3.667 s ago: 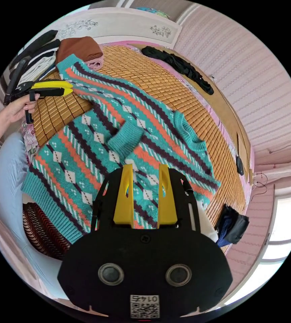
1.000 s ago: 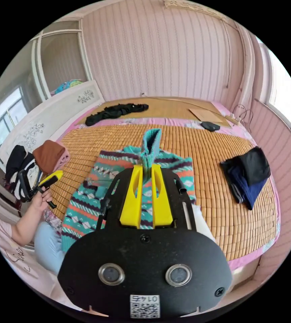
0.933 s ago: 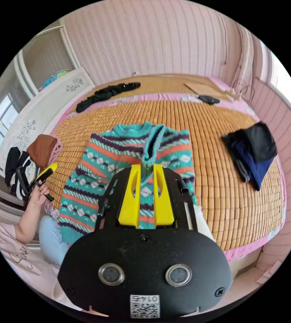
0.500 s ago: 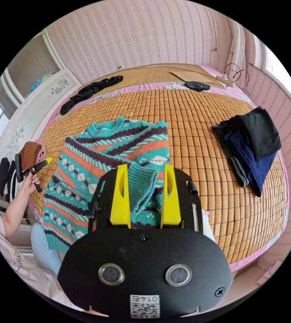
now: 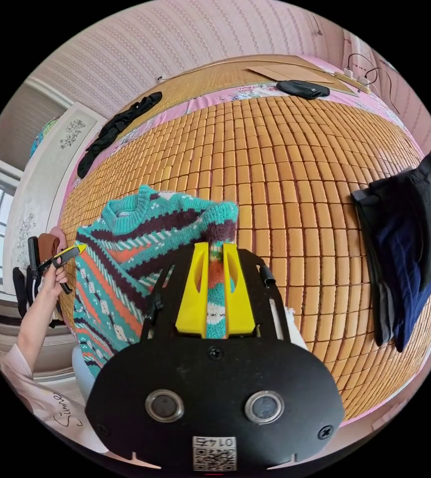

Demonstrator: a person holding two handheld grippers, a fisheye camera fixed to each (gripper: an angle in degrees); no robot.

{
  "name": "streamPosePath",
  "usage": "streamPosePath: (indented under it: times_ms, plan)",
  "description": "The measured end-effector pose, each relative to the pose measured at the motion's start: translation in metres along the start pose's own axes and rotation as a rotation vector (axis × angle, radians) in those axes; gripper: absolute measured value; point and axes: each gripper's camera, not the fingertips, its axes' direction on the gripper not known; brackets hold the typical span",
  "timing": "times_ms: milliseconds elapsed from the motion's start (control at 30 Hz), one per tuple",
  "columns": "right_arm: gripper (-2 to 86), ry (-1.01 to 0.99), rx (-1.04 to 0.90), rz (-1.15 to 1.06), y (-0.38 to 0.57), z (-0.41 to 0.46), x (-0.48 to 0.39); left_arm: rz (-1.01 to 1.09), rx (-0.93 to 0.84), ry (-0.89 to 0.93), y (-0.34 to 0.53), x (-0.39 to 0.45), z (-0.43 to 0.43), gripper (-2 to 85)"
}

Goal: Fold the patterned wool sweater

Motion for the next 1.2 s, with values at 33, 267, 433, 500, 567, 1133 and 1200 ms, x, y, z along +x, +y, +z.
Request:
streamPosePath:
  times_ms: [33, 267, 433, 500, 567, 1133, 1200]
  plan:
    - [4.2, 0.0, 0.004, -0.009, -0.001, -0.005, -0.001, -0.012, 0.043, 0.018, -0.005, 0.003, -0.01, 5.5]
    - [3.2, -0.202, 0.296, -0.208, 0.021, -0.131, -0.025, 0.169, 0.316, 0.058, -0.02, 0.039, -0.123, 5.7]
    - [1.3, -0.159, 0.279, -0.406, 0.119, -0.154, -0.024, 0.37, 0.288, 0.158, 0.082, 0.036, -0.167, 6.0]
    - [0.9, -0.153, 0.216, -0.385, 0.174, -0.141, -0.006, 0.384, 0.228, 0.222, 0.137, 0.027, -0.16, 6.4]
    - [0.3, -0.106, 0.123, -0.301, 0.207, -0.123, 0.009, 0.323, 0.102, 0.162, 0.201, 0.012, -0.141, 6.9]
    - [7.8, -0.189, -0.01, 0.033, 0.242, -0.07, -0.01, -0.001, 0.004, 0.091, 0.285, 0.041, -0.113, 8.5]
    - [6.2, -0.188, 0.028, 0.026, 0.235, -0.071, -0.017, 0.071, -0.004, 0.033, 0.281, 0.051, -0.12, 6.2]
